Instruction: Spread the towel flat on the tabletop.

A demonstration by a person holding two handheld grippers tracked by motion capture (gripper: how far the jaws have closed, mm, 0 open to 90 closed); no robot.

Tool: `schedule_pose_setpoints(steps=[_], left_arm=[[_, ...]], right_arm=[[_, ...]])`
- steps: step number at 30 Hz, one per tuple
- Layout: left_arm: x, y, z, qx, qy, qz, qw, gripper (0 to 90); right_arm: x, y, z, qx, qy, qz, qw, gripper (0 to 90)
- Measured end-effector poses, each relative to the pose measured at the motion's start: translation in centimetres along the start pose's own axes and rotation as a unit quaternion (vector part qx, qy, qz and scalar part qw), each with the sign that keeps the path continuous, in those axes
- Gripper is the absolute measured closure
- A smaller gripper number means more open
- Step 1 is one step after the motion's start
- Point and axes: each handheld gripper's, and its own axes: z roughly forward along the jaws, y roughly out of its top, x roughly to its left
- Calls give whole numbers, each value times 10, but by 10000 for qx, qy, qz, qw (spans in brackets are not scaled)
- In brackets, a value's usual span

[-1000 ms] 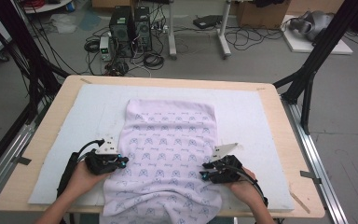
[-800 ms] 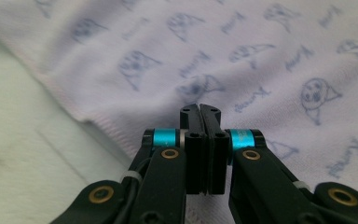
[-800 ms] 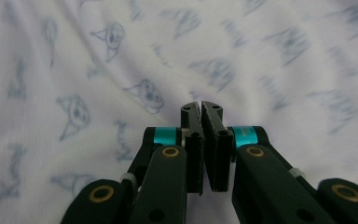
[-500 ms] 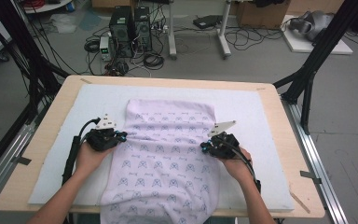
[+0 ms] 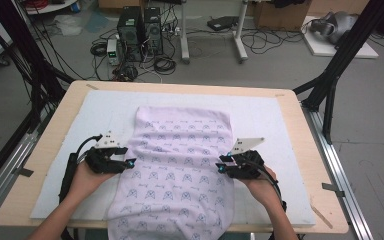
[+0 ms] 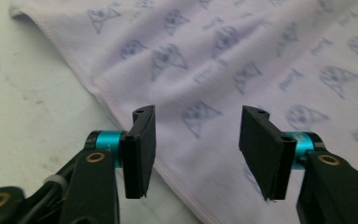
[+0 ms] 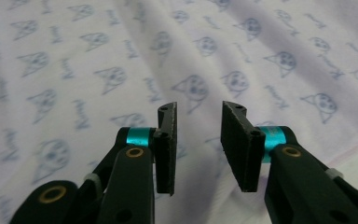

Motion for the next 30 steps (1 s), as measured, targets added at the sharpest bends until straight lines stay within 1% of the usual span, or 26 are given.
schedule_pose_setpoints(steps=[1, 2, 3, 5, 6, 7, 9, 10, 11, 12, 13, 14, 15, 16, 17, 19, 21, 22, 23, 24, 25, 26, 27, 28, 29, 30], left_arm=[[-5, -3, -3, -28, -33, 49, 10000, 437], [-10, -7, -5, -51, -65, 136, 9999, 433], [-14, -10, -6, -19, -122, 167, 9998, 434], [-18, -17, -3, 121, -236, 234, 9994, 440], [-20, -20, -1, 181, -268, 270, 9991, 452], [-21, -22, 1, 238, -308, 292, 9988, 469], [-22, -28, 6, 328, -425, 343, 9980, 532], [-23, -31, 8, 265, -444, 371, 9980, 566], [-22, -32, 7, 206, -475, 340, 9981, 604], [-22, -33, 7, 160, -477, 370, 9980, 703], [-22, -33, 7, 133, -467, 369, 9981, 812], [-22, -33, 7, 119, -451, 394, 9981, 842], [-24, -32, 8, 130, -402, 439, 9981, 860], [-24, -30, 8, 128, -312, 518, 9981, 866], [-24, -29, 8, 67, -220, 550, 9982, 870], [-20, -23, 7, -53, -121, 450, 9989, 872], [-14, -19, 8, -117, 36, 399, 9991, 871], [-11, -18, 11, -114, 141, 375, 9991, 871], [-9, -18, 14, -91, 243, 345, 9991, 890], [-5, -19, 18, 16, 271, 266, 9993, 894], [-2, -20, 21, 55, 247, 185, 9995, 891], [1, -21, 22, 28, 167, 105, 9998, 876], [0, -20, 21, -21, 200, 111, 9997, 839], [-1, -20, 18, -46, 190, 127, 9997, 807], [-1, -19, 16, -64, 156, 138, 9998, 781], [-3, -19, 13, -89, 143, 150, 9997, 754]], right_arm=[[3, -2, -2, 7, 38, -22, 10000, 644], [8, -5, -4, -21, 148, -10, 9999, 639], [15, -9, -4, -29, 241, -58, 9997, 630], [24, -16, -1, 153, 347, -129, 9992, 618], [27, -20, 1, 272, 337, -188, 9989, 615], [29, -23, 3, 371, 343, -224, 9985, 615], [30, -28, 7, 468, 342, -197, 9981, 607], [30, -30, 9, 508, 349, -140, 9980, 606], [29, -33, 12, 573, 310, -137, 9978, 617], [29, -34, 13, 647, 286, -132, 9974, 647], [28, -35, 14, 543, 373, -21, 9978, 746], [27, -35, 14, 530, 368, -64, 9979, 842], [26, -34, 14, 541, 407, -71, 9977, 867], [26, -32, 15, 573, 403, -71, 9975, 875], [26, -30, 15, 589, 368, -150, 9975, 879], [23, -26, 13, 587, 301, -166, 9977, 880], [18, -22, 9, 481, 234, -104, 9985, 880], [15, -19, 9, 464, 196, -59, 9987, 879], [13, -18, 10, 461, 157, -66, 9988, 879], [11, -18, 11, 499, 144, -66, 9986, 879], [8, -19, 15, 573, 158, -27, 9982, 877], [6, -21, 18, 602, 178, 4, 9980, 874], [4, -23, 21, 618, 232, 67, 9978, 869], [4, -24, 22, 565, 246, 117, 9980, 853], [4, -24, 20, 517, 180, 109, 9984, 803], [4, -24, 17, 421, 157, 128, 9989, 784]])
